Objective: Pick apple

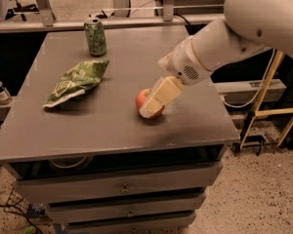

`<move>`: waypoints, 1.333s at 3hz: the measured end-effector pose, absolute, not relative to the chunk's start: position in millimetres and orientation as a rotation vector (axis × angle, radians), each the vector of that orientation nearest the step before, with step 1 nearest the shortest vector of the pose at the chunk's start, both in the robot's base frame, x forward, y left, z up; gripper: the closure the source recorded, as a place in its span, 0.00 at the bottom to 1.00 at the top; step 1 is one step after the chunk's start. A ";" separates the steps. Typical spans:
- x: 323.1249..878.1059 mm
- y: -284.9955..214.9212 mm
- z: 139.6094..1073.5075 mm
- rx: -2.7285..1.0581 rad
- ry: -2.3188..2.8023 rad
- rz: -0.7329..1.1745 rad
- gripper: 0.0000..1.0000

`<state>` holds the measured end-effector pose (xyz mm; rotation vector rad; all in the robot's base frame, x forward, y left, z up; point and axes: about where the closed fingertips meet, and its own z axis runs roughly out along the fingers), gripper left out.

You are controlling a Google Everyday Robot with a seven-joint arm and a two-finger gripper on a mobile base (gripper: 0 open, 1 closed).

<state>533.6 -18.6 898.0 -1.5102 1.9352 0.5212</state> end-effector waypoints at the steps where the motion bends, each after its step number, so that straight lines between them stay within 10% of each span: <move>1: 532.1 12.7 893.5 -1.546 1.906 0.521 0.00; 4: 544.9 8.8 860.6 -1.555 1.964 0.465 0.00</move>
Offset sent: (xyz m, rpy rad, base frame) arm 0.0029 0.0440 -0.0334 -0.0904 -0.0169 0.0361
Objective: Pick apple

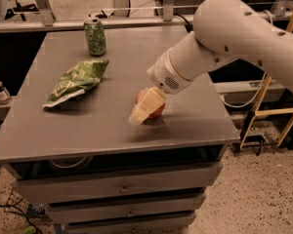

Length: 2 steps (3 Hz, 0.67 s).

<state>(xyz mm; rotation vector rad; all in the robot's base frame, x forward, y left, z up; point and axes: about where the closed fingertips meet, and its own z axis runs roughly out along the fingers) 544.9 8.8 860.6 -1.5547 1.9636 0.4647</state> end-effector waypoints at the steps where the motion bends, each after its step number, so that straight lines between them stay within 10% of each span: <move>1: 547.6 3.7 850.8 -1.554 1.971 0.470 0.13; 2: 550.7 -3.3 844.5 -1.545 1.976 0.472 0.37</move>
Offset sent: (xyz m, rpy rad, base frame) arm 0.0116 -0.0232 -0.0251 0.0077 0.0150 -0.0233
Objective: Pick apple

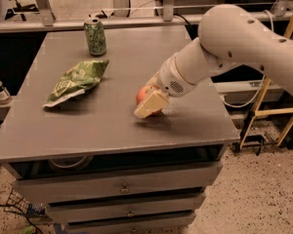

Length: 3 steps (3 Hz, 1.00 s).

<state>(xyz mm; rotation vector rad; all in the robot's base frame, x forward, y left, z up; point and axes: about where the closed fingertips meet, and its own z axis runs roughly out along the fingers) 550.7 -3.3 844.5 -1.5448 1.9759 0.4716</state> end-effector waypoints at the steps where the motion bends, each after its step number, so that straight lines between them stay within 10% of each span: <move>1: 554.1 -9.2 844.3 -1.540 1.969 0.467 0.61; 3: 559.1 -22.7 878.7 -1.492 1.862 0.492 1.00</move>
Offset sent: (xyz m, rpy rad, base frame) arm 0.0117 -0.0217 0.0201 0.0638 -0.0553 -0.0029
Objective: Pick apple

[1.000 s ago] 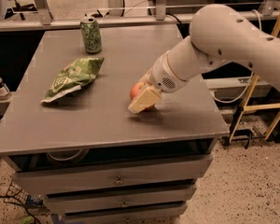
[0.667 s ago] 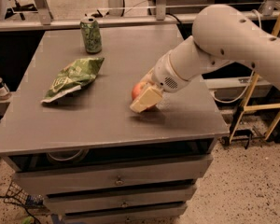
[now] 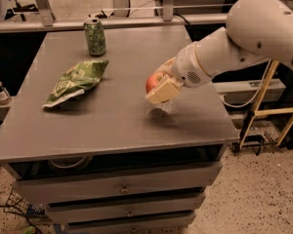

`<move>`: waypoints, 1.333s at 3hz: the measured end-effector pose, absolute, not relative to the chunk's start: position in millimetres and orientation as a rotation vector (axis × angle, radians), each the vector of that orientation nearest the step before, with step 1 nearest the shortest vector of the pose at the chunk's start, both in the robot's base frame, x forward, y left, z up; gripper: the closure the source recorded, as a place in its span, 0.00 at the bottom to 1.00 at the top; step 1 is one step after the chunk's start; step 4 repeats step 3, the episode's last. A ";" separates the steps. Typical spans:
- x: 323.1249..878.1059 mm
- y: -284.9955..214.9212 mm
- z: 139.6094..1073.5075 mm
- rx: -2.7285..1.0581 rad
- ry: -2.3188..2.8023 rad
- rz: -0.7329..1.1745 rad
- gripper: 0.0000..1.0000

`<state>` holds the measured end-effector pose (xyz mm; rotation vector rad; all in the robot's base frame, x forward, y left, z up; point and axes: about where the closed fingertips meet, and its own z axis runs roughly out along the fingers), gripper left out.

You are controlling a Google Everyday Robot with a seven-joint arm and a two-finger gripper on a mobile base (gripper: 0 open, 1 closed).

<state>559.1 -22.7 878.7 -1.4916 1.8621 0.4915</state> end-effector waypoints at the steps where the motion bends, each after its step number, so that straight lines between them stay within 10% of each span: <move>1: 560.4 -29.3 917.9 -1.448 1.727 0.524 1.00; 4: 554.8 -32.6 970.0 -1.453 1.515 0.566 1.00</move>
Offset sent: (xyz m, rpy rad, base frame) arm -0.0040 -0.0196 0.1053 0.2791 -0.2359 0.1132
